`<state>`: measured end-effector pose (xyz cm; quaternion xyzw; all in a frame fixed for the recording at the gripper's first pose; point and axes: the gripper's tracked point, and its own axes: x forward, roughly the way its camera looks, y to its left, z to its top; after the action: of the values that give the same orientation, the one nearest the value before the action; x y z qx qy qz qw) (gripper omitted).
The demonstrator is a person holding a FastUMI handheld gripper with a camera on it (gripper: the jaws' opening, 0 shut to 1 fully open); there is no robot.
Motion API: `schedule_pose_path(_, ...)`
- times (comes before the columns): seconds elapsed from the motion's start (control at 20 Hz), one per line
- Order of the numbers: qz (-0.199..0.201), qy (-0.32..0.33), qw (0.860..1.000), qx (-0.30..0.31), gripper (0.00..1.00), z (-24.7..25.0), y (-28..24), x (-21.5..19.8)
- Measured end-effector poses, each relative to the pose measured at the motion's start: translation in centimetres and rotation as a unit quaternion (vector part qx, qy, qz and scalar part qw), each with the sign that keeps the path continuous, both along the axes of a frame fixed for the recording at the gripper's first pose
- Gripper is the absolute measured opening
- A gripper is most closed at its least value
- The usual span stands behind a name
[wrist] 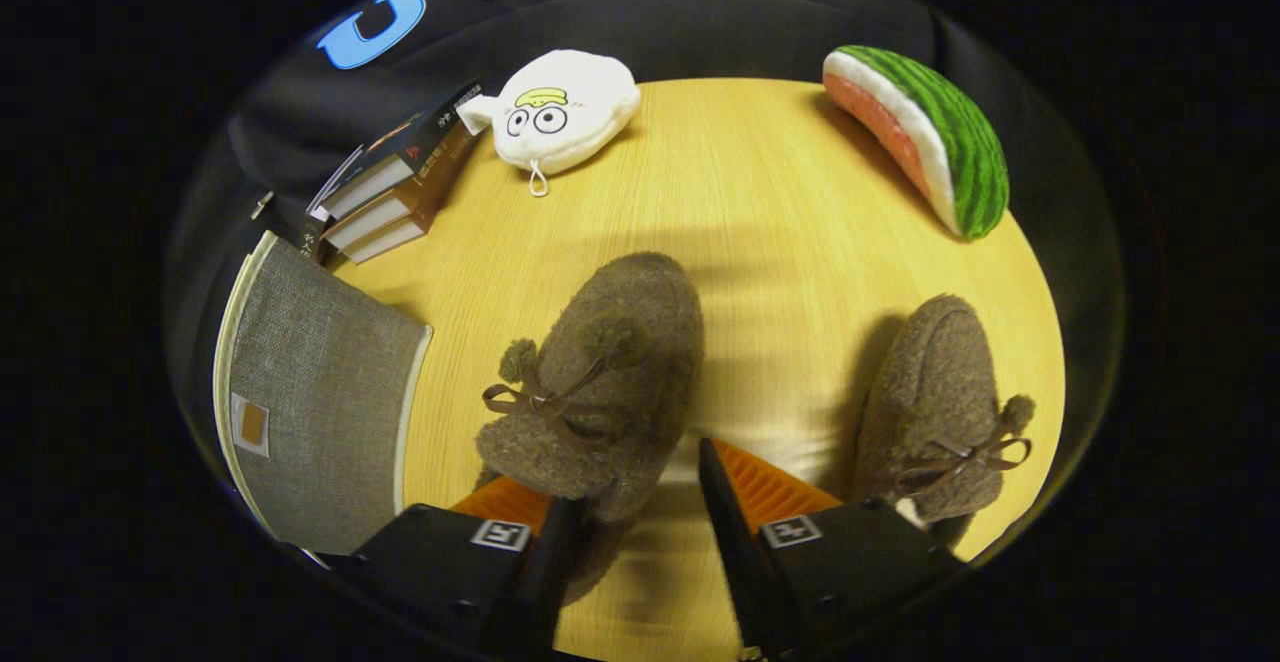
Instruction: Open the storage box then place both shoes into the box .Put the left shoe in first, then the right shoe, with the right side of both shoes facing outward in a uniform manner.
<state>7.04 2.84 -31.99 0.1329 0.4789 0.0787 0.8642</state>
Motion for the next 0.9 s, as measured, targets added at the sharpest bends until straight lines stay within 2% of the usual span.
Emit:
schedule_pose_path(0.15, -0.022, 0.014, 1.000, 0.011, 0.44, 0.0, -0.2, 0.2)
schedule_pose_path(0.2, -0.040, 0.019, 0.999, 0.021, 0.29, 0.0, -0.5, 0.2)
schedule_pose_path(0.25, -0.057, 0.021, 0.998, 0.031, 0.22, 0.1, -0.8, 0.3)
schedule_pose_path(0.3, -0.059, 0.019, 0.997, 0.036, 0.09, 0.0, -0.9, 0.2)
schedule_pose_path(0.35, -0.055, 0.017, 0.998, 0.034, 0.06, 0.1, -1.0, 0.0)
schedule_pose_path(0.5, -0.061, 0.015, 0.998, 0.030, 0.06, 1.3, -1.0, -0.9)
schedule_pose_path(0.8, -0.114, -0.023, 0.989, 0.088, 0.06, 9.3, 0.6, -3.1)
schedule_pose_path(0.9, -0.124, -0.039, 0.988, 0.086, 0.06, 11.5, 0.7, -3.7)
